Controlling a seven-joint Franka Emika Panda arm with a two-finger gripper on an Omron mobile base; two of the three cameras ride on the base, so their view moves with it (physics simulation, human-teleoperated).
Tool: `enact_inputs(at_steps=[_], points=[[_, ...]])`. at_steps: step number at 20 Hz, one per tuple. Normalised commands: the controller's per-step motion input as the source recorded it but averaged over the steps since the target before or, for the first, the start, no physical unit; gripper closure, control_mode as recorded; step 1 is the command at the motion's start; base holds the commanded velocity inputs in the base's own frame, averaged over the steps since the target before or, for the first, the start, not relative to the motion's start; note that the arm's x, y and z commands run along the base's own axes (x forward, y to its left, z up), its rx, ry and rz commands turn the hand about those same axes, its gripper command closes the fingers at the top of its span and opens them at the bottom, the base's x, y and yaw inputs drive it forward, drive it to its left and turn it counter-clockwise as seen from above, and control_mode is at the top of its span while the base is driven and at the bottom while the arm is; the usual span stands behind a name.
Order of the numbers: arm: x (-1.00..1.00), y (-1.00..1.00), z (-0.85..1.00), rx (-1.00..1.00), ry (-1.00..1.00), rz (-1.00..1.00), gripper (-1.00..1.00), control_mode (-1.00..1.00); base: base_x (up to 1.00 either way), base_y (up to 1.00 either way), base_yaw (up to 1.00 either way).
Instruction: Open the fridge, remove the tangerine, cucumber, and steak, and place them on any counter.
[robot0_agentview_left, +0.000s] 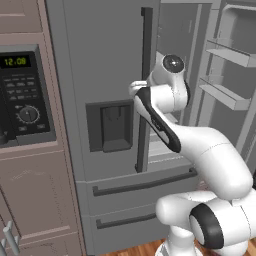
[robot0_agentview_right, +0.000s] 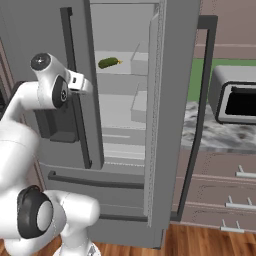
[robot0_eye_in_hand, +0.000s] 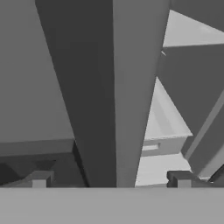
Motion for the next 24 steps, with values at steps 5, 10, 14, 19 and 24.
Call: enact_inputs(at_steps=[5, 10, 14, 19, 24], points=[[0.34, 0.0, -0.08, 0.0, -0.11, 0.05, -1.0, -1.0, 0.0, 0.0, 0.0], [0.36, 0.04, -0.05, 0.0, -0.03, 0.03, -1.0, -1.0, 0.0, 0.0, 0.0], [0.39, 0.1, 0.0, 0.0, 0.0, 0.0, -1.0, -1.0, 0.0, 0.0, 0.0], [0.46, 0.16, 0.0, 0.0, 0.0, 0.0, -1.0, -1.0, 0.0, 0.0, 0.0], [0.35, 0.28, -0.04, 0.0, 0.0, 0.0, 1.0, -1.0, 0.0, 0.0, 0.0]])
